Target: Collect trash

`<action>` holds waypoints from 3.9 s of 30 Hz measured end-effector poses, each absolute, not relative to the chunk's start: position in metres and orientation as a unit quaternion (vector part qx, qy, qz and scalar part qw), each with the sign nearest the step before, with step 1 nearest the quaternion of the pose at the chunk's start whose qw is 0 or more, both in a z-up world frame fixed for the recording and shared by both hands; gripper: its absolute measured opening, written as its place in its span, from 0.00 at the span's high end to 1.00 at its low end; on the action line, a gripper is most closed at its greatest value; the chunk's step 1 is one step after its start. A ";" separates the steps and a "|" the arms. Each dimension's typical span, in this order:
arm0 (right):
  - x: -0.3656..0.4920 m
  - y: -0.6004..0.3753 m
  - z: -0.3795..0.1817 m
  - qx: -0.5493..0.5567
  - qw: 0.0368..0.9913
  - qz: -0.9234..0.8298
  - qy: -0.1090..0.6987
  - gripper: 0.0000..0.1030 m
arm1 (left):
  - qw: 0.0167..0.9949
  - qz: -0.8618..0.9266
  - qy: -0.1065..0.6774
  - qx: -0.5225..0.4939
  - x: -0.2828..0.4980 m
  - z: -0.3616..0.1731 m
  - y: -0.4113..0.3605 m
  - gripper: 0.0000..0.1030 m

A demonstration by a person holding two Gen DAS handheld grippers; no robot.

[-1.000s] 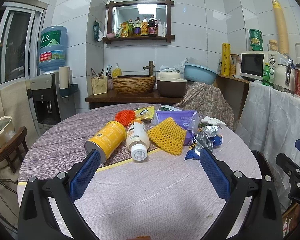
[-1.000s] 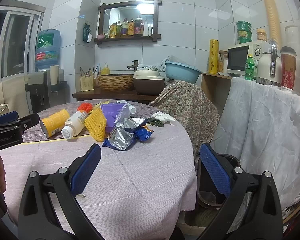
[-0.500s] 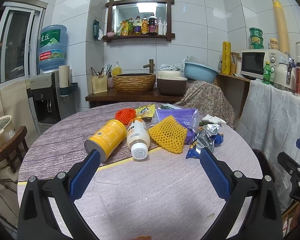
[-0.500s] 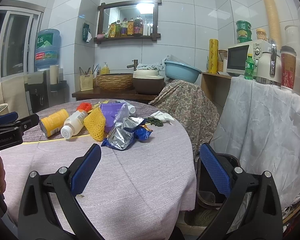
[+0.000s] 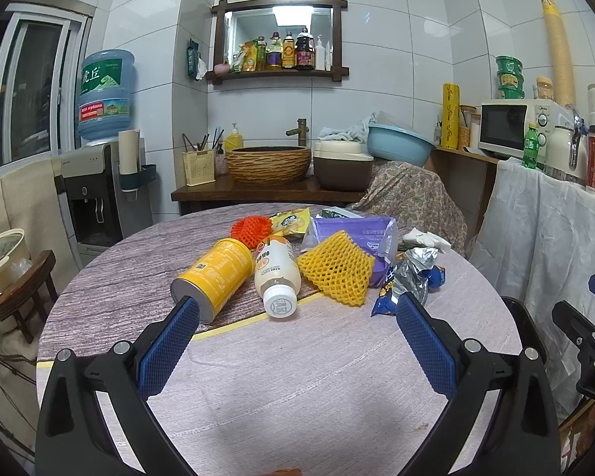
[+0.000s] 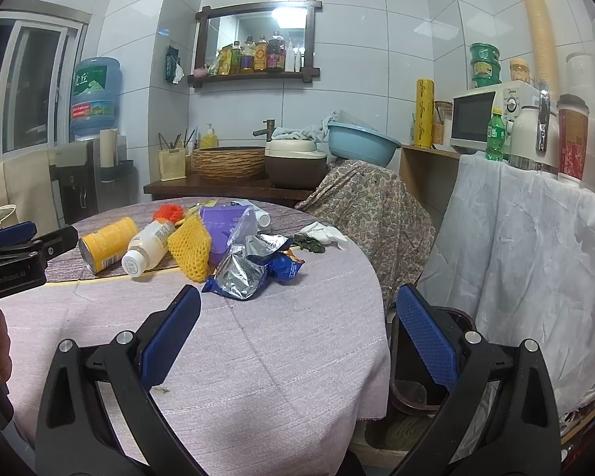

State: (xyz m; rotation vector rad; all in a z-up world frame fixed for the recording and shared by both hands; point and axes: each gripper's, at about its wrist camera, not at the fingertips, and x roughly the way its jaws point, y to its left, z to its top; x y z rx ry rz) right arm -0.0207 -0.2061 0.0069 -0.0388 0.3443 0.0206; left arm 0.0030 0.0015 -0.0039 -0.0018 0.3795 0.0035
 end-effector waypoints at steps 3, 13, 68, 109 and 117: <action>-0.021 -0.204 0.006 -0.022 0.985 0.011 0.173 0.05 | 0.981 0.002 0.192 -0.001 0.004 -0.004 0.002 0.05; -0.020 -0.203 0.006 -0.021 0.984 0.014 0.176 0.05 | 0.981 0.003 0.196 -0.001 0.005 -0.005 0.004 0.05; 0.239 -0.052 -0.033 -0.204 0.893 0.211 0.340 0.34 | 0.868 -0.080 0.473 0.126 0.215 -0.047 0.102 0.14; 0.161 -0.450 -0.101 0.080 0.910 -0.040 0.405 0.89 | 0.853 -0.401 0.324 0.081 0.135 0.001 -0.250 0.36; 0.214 -0.517 -0.250 0.181 0.820 -0.062 0.539 0.89 | 0.824 -0.390 0.406 0.067 0.170 -0.049 -0.343 0.36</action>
